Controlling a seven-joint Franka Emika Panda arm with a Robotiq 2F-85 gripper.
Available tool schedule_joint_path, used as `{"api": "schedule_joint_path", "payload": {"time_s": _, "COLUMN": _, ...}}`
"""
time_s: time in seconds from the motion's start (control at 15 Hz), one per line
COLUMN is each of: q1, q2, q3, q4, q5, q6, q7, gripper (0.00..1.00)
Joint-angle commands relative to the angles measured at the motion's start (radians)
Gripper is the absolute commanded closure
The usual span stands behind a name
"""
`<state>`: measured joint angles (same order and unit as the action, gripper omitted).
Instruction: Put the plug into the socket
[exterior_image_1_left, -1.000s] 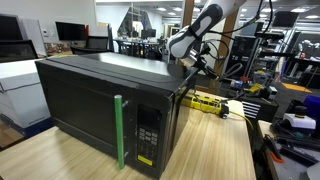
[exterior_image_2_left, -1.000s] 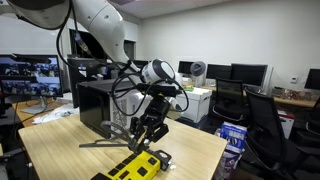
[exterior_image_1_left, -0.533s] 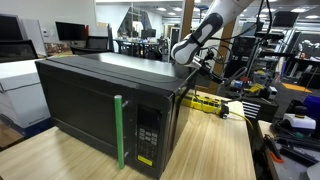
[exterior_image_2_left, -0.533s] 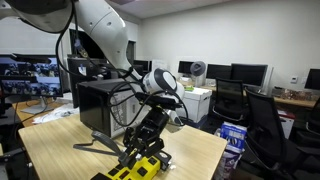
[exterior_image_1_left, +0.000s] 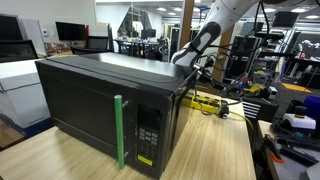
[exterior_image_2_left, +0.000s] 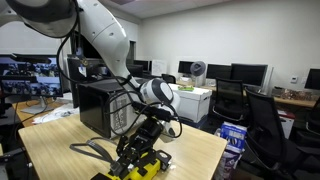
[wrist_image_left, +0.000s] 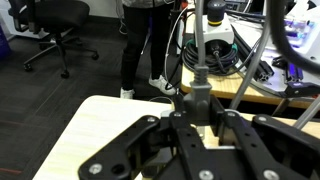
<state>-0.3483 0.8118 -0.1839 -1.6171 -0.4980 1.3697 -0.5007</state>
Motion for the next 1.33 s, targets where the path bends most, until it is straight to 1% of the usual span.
{"api": "schedule_joint_path", "payload": {"time_s": 0.0, "q1": -0.007, "q2": 0.026, "q3": 0.003, "q4": 0.015, "q5": -0.01, "q6": -0.016, "q7": 0.009, "gripper": 0.92}}
{"api": "schedule_joint_path", "payload": {"time_s": 0.67, "q1": -0.024, "q2": 0.122, "q3": -0.008, "q4": 0.141, "q5": -0.004, "q6": -0.036, "q7": -0.005, "gripper": 0.92}}
{"api": "schedule_joint_path", "payload": {"time_s": 0.93, "q1": -0.018, "q2": 0.149, "q3": -0.007, "q4": 0.175, "q5": -0.005, "q6": -0.046, "q7": -0.005, "gripper": 0.92}}
{"api": "schedule_joint_path", "payload": {"time_s": 1.27, "q1": -0.009, "q2": 0.188, "q3": -0.004, "q4": 0.227, "q5": 0.012, "q6": -0.124, "q7": 0.021, "gripper": 0.92}}
